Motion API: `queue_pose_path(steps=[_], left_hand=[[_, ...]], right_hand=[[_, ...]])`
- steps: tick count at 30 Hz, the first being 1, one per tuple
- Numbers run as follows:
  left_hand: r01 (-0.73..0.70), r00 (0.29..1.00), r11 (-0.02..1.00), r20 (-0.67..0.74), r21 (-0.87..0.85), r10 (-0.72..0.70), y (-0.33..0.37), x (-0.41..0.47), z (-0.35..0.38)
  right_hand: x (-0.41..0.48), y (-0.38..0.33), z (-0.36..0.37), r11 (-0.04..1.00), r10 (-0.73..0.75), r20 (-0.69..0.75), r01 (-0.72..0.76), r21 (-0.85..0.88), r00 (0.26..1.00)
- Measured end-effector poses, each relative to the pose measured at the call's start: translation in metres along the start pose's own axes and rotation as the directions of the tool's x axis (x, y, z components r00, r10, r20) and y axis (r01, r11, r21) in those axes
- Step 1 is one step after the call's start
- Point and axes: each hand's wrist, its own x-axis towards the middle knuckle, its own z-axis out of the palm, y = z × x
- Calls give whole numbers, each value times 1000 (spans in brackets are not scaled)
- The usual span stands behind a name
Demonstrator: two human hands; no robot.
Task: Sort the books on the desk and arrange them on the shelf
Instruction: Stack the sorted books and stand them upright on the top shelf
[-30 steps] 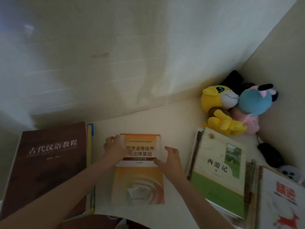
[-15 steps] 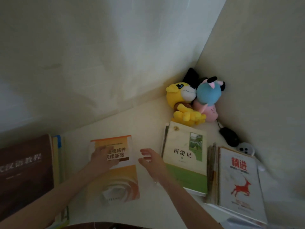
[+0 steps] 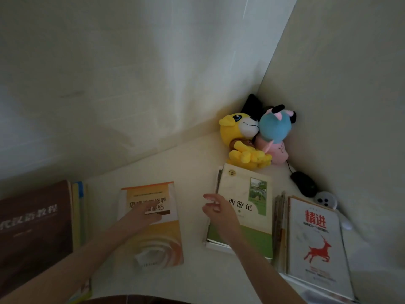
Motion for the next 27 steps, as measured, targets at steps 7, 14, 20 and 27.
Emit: queue_pose_path(steps=[7, 14, 20, 27], left_hand=[[3, 1000, 999, -9, -33, -4, 0, 0, 6], [-38, 999, 997, 21, -72, 40, -5, -7, 7], [-211, 977, 973, -46, -97, 208, 24, -5, 18], [-311, 948, 949, 56, -50, 314, 72, 5, 59]], right_hand=[[1, 18, -63, 959, -203, -342, 116, -260, 917], [3, 47, -91, 936, -96, -265, -4, -353, 960], [-6, 51, -86, 976, -39, -192, -4, -218, 981], [-21, 52, -114, 955, -18, -243, -55, -292, 970]])
